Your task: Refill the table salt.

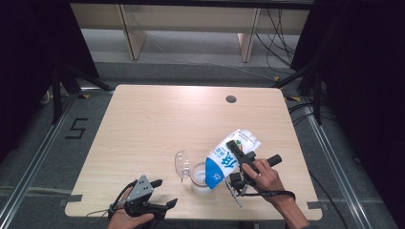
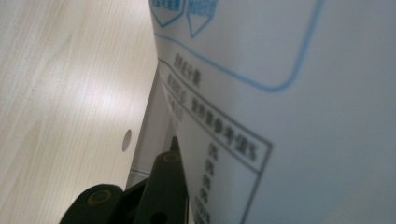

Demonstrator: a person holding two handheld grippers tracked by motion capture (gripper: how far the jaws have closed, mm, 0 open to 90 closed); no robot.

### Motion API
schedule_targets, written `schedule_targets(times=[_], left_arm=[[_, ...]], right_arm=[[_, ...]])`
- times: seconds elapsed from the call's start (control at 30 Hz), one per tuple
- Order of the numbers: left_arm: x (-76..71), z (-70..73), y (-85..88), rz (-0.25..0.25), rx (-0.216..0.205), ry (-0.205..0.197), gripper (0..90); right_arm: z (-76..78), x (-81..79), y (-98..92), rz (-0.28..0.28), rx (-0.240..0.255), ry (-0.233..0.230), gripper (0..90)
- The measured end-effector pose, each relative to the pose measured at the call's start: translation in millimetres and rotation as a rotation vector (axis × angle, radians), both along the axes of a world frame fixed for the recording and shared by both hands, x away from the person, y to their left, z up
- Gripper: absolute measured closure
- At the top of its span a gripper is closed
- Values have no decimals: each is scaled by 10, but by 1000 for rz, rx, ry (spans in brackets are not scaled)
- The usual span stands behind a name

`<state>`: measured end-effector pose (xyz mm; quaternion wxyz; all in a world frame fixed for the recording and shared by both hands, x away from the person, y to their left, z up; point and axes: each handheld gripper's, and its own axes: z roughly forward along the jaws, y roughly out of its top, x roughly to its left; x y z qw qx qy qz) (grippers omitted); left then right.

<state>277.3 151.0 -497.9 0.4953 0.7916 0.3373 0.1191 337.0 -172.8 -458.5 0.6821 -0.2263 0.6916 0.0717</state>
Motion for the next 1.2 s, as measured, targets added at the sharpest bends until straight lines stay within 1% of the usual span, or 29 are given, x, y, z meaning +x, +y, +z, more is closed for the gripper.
schedule_targets(times=[0.2,0.23,0.27,0.3,0.4,0.43,0.47,0.6,0.93,0.97,1.0,1.07,1.1,1.13,1.17,1.2], left_arm=[[-1,0,-1,1,-1,0,152],[-1,1,0,0,0,0,152],[0,0,0,0,0,0,152],[1,0,0,0,1,0,152],[0,0,0,0,0,0,152],[0,0,0,0,0,0,152],[0,0,0,0,0,0,152],[0,1,0,1,-1,0,152],[-1,0,-1,2,-1,1,152],[-2,0,-1,3,-2,2,152],[-2,0,-2,3,-2,1,152],[-5,0,-5,7,-5,4,152],[-3,0,-3,4,-3,3,152],[-2,0,-2,3,-3,1,152],[-1,1,-1,1,-2,0,152],[-2,1,-2,2,-3,0,152]], right_arm=[[-7,3,6,-1,3,15,765],[-7,3,5,-1,7,19,765],[-29,0,-4,-17,32,41,765],[-8,4,5,-1,9,23,765],[-16,5,9,8,15,27,765],[-38,4,3,-3,41,48,765],[-41,2,3,-6,46,52,765],[-44,3,5,-7,44,54,765],[-29,4,4,-4,56,65,765],[-26,-1,3,-12,56,69,765],[-4,2,10,3,36,50,765],[0,2,9,3,39,53,765],[-11,-2,3,-12,53,70,765],[-32,-11,-9,-30,84,90,765],[-29,2,-8,-19,88,93,765],[-20,7,-8,-12,82,86,765]])
